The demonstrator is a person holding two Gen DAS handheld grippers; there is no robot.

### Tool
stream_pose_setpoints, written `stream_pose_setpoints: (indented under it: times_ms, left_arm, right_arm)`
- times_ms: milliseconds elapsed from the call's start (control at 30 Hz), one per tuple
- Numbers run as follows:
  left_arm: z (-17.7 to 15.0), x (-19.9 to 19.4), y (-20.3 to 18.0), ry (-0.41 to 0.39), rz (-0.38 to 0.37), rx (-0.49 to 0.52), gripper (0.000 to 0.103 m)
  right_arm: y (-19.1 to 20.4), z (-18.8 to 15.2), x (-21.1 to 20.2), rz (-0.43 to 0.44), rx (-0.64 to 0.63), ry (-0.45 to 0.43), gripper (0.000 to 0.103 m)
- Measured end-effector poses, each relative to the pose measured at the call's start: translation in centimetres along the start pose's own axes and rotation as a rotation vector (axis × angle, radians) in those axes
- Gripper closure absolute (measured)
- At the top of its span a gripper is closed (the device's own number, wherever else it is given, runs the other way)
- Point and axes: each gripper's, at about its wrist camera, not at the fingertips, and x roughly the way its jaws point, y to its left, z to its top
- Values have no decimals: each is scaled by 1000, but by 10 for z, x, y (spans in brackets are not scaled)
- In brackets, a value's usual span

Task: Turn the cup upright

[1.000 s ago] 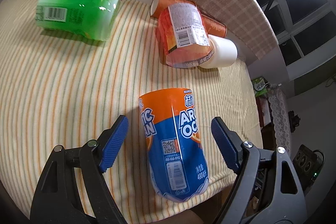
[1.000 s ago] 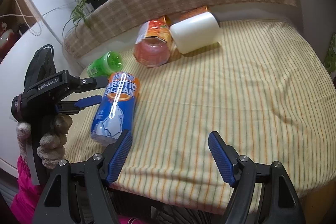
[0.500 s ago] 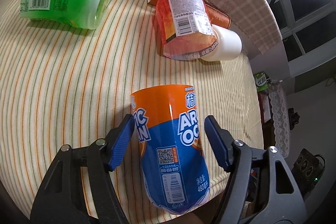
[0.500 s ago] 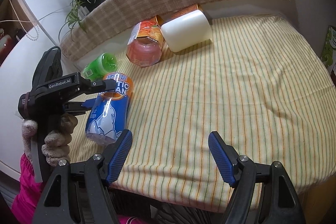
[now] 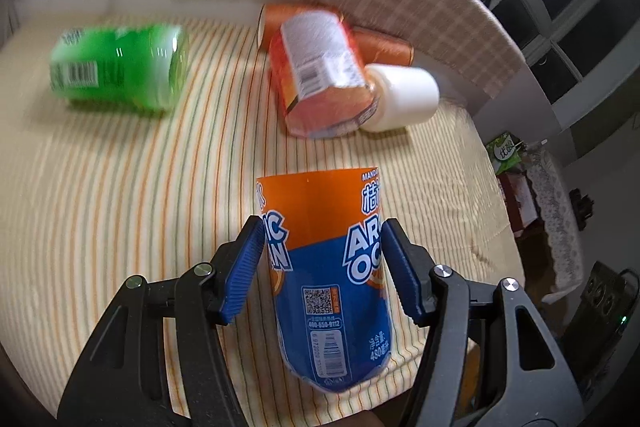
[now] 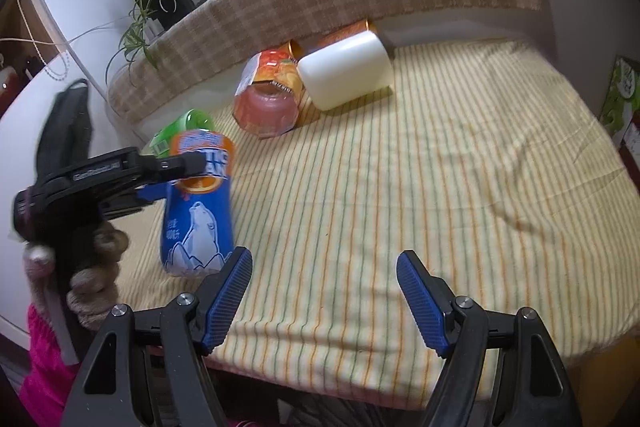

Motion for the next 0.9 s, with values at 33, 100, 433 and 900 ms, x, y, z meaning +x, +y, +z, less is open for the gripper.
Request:
stream_pose_setpoints:
  times_ms: [33, 100, 433, 900]
  left_arm:
    - [-1, -4, -3, -16, 10, 14, 41]
    - [-3, -12, -9, -54, 36, 49, 42]
    - [-7, -32, -33, -214, 167, 181, 42]
    - [-10, -23, -44, -270, 259, 262, 42]
  right_arm:
    - [0, 0, -1, -5, -2, -4, 26]
    - [1, 1, -1, -8, -4, -11, 26]
    - [0, -1, 1, -5, 5, -6, 26]
    - [-2, -1, 4, -8, 4, 2, 26]
